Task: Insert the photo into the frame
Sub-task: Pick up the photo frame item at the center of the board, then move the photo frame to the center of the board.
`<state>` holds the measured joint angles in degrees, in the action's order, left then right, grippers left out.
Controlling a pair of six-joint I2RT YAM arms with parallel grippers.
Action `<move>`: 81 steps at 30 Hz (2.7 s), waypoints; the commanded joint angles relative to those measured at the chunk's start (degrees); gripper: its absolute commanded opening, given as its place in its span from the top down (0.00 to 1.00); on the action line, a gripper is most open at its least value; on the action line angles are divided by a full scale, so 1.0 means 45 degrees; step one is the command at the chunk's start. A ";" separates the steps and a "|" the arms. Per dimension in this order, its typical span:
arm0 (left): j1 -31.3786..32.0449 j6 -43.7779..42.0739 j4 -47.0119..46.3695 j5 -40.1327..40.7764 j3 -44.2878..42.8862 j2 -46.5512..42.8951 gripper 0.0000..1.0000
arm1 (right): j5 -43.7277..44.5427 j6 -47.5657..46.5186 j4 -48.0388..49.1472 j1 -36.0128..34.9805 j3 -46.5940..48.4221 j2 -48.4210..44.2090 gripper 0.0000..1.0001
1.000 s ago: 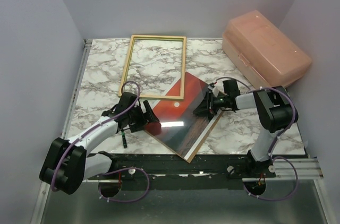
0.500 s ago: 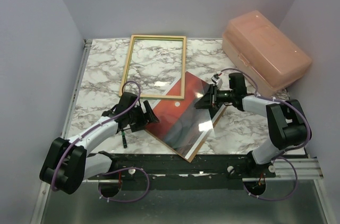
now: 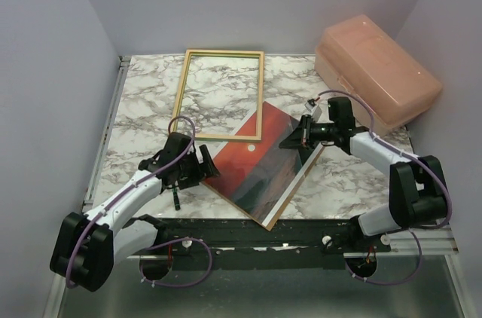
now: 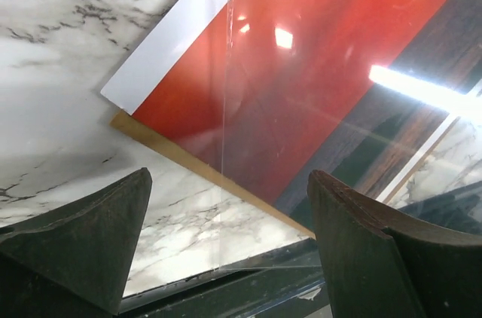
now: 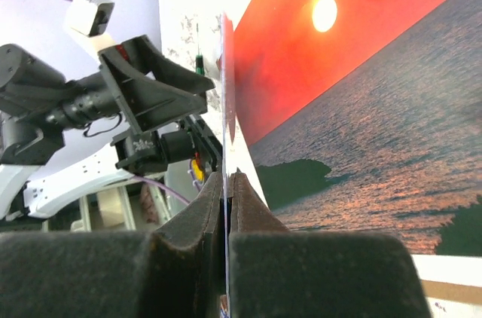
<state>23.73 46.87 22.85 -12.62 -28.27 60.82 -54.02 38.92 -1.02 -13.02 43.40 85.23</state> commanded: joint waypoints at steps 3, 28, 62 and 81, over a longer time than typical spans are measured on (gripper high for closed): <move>0.0021 -0.1268 0.1493 0.1010 -0.1992 -0.0732 0.05 | 0.2660 -0.0806 -0.3767 -0.0013 0.1876 -0.1940 0.99; 0.1724 -0.3971 0.3898 0.2192 -1.2396 0.8833 0.05 | 1.1926 -0.1265 -1.1452 0.0002 0.8595 -0.5741 1.00; 0.3406 -0.3669 0.4566 0.2527 -1.6212 1.4067 0.87 | 1.2683 -0.1462 -1.2749 0.0002 0.8620 -0.6289 0.99; 0.5898 -0.0521 0.4770 0.2062 -1.3911 1.0470 1.00 | 1.2363 -0.1740 -1.3390 0.0003 0.9591 -0.6382 1.00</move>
<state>45.93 38.44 45.17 -2.48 -91.74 110.69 1.96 32.47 -60.18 -13.02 82.87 57.19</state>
